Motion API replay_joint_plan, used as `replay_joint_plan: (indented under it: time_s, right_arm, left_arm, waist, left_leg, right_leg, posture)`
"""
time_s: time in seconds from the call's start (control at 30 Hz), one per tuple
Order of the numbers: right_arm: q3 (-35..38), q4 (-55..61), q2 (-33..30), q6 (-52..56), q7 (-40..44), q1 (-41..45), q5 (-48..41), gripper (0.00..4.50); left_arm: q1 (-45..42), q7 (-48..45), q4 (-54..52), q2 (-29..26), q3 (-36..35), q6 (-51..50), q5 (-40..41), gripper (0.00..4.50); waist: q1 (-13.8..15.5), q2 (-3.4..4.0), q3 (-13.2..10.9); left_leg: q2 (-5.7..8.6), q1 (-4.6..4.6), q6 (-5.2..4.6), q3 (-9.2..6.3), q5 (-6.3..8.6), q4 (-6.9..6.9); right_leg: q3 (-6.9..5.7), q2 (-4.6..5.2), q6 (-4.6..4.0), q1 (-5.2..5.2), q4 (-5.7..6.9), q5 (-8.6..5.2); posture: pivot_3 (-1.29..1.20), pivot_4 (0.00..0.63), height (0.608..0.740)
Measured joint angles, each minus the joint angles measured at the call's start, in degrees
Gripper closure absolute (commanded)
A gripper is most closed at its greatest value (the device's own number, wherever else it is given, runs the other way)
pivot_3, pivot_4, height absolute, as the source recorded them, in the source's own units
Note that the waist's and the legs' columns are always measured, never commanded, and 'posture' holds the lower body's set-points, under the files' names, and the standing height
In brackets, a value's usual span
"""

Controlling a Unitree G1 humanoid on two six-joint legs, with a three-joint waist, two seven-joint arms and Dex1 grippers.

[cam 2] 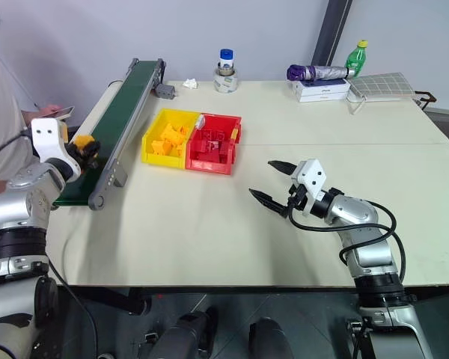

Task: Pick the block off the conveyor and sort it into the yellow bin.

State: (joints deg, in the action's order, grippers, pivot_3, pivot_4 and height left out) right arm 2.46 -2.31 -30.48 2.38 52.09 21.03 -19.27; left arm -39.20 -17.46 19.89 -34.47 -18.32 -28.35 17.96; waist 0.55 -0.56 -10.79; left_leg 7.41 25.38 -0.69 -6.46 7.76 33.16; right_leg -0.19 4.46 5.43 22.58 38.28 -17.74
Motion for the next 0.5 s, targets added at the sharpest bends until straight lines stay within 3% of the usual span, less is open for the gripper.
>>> replay_joint_plan:
  time_s: [0.2,0.3,0.5]
  right_arm:
    - [-0.13,-0.09,0.23,-0.21,0.0,0.46,0.06,0.0]
    - [-0.4,-0.13,0.52,-0.38,-0.05,1.06,0.17,0.0]
    - [-0.18,-0.05,0.52,-0.38,-0.55,1.05,0.29,0.0]
  left_arm:
    - [-9.49,-1.38,-0.12,7.13,4.0,3.6,-0.28,3.13]
    - [-15.93,-0.05,8.68,12.44,6.61,8.64,-2.51,3.13]
    - [-24.3,1.77,29.48,16.9,8.9,20.05,-7.44,3.13]
  waist:
    - [1.01,-0.02,0.01]
    - [1.02,-0.03,0.02]
    - [-0.23,-0.06,0.0]
  left_leg:
    - [0.05,0.0,-0.01,-0.02,0.0,0.23]
    - [0.05,0.0,-0.02,-0.01,0.0,0.31]
    - [0.05,0.1,-0.13,0.0,-0.07,0.18]
  right_leg:
    - [-0.06,0.02,0.17,-0.11,-0.08,0.13]
    - [-0.05,0.01,0.22,-0.19,-0.07,0.17]
    - [-0.04,0.0,0.22,-0.12,-0.04,0.17]
  posture:
    - [0.0,0.15,0.74]
    - [0.0,0.15,0.74]
    - [0.0,0.15,0.74]
